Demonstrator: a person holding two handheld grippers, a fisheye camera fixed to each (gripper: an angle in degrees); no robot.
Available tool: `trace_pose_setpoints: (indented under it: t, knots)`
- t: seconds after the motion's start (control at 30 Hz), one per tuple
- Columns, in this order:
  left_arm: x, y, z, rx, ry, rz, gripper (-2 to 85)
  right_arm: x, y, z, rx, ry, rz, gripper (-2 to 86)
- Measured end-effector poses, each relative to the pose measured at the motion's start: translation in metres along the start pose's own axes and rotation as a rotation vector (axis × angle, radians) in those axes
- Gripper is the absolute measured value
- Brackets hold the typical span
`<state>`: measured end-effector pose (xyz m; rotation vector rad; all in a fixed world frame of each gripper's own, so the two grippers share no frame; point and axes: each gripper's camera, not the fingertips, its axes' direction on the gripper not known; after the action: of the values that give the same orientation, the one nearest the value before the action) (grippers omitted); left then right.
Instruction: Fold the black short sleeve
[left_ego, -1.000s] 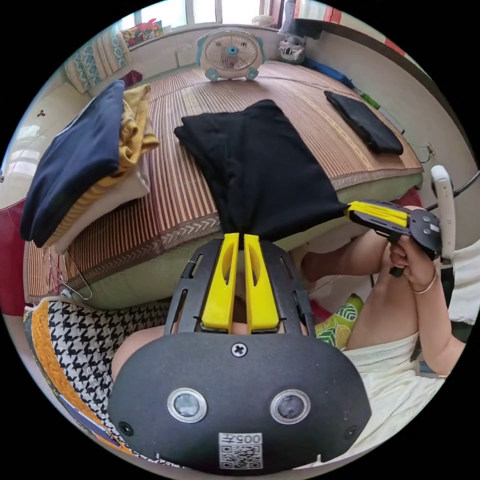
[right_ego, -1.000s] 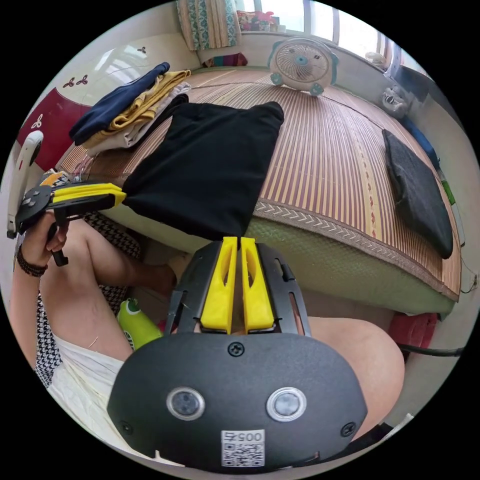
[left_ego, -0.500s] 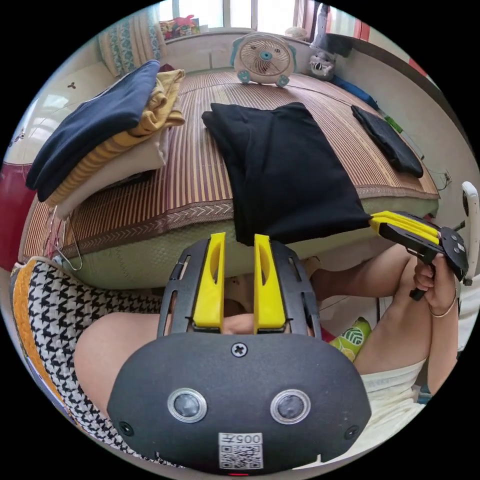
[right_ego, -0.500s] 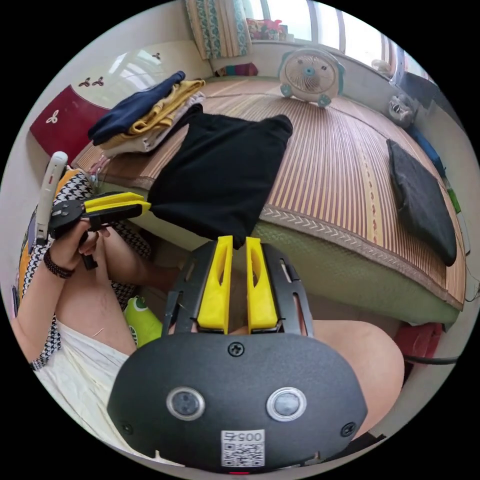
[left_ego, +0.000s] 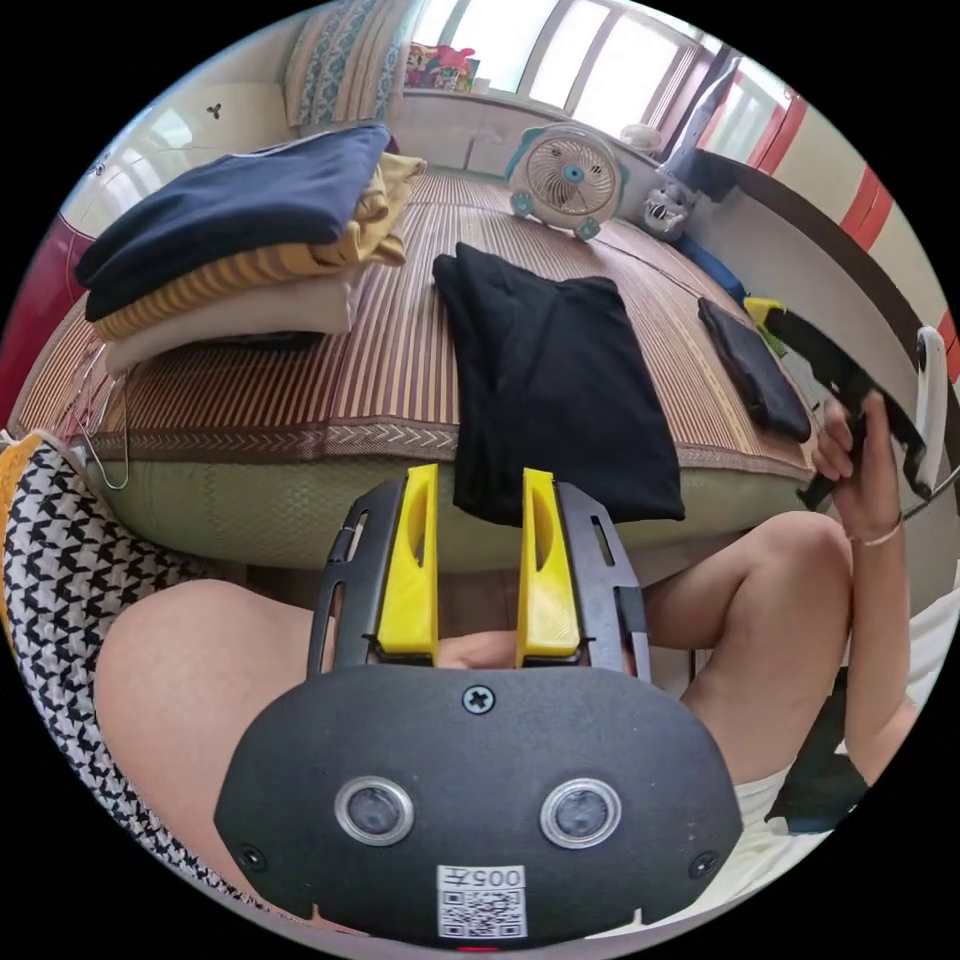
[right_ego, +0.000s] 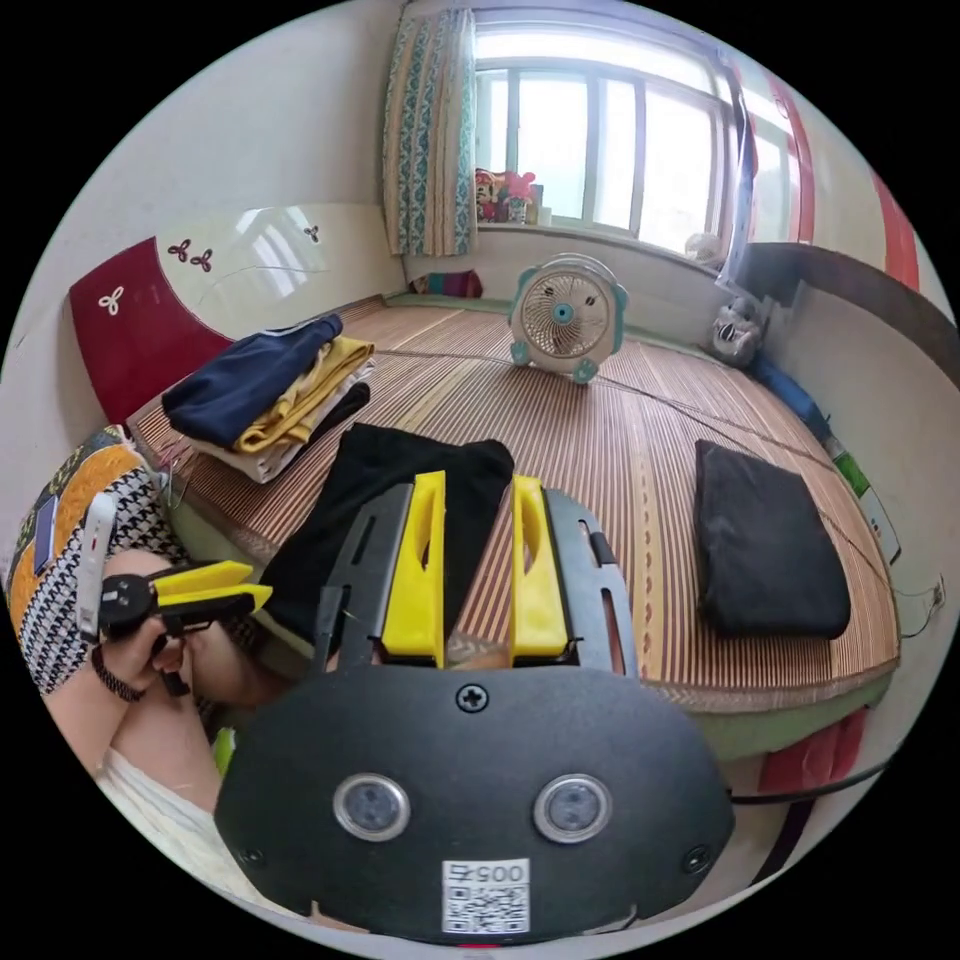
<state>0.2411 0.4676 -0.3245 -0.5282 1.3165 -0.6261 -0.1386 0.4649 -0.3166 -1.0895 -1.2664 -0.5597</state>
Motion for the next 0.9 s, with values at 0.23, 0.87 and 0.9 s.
trace_pose_setpoints:
  t: [0.23,0.87,0.9]
  knots:
    - [-0.015,-0.007,0.025,-0.031,0.027,-0.065,13.1,0.015,-0.036,0.087,-0.112,-0.065,0.051,11.0]
    - [-0.006,-0.01,0.03,-0.007,-0.048,0.002,11.9,0.037,-0.066,0.202,-0.328,-0.136,0.046,11.6]
    - [-0.007,-0.01,0.03,-0.008,-0.042,-0.01,11.7,0.037,-0.066,0.201,-0.328,-0.136,0.045,11.4]
